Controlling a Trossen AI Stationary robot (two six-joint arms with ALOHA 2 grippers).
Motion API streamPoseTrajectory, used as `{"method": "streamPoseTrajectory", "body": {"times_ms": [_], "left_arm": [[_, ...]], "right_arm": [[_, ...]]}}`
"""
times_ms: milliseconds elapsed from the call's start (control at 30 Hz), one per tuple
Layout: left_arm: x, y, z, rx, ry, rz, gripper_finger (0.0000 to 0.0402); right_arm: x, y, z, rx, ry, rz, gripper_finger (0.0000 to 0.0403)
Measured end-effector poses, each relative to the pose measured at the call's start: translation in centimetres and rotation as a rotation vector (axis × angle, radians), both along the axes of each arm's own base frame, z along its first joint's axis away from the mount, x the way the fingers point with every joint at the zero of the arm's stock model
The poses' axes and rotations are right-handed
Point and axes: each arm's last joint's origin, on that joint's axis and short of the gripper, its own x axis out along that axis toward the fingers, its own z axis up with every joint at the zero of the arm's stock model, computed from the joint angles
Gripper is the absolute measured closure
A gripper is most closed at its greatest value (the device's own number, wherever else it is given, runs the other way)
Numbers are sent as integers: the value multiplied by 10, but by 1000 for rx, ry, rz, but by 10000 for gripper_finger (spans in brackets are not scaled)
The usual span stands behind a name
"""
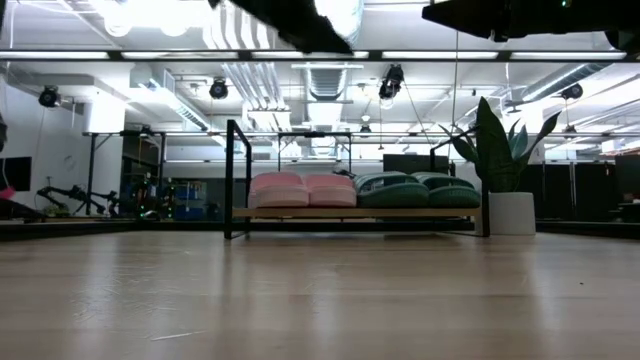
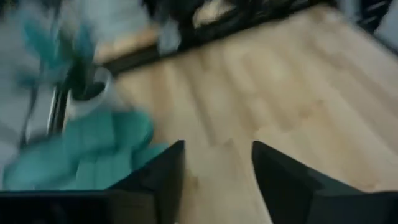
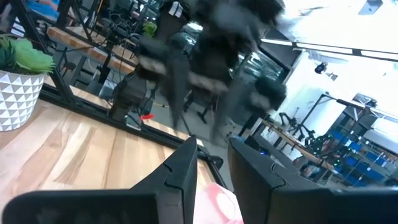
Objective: Pick and place slides into the shelf
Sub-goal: Return to Home Position
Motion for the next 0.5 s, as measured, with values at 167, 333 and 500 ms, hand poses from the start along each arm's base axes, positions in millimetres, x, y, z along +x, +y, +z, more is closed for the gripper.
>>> {"method": "streamPoseTrajectory", "body": {"times_ms": [167,333,500], "left_arm": [[-21,-37,24,65,-123,-78,315],[-61,-48,34,73,-177,-96,392],[-110,-46,20,110,-225,17,392]], "right_arm": [[0,0,-1,0,12,0,321],[0,0,-1,5,14,1,321],[0,0,-2,6,13,1,321]]}}
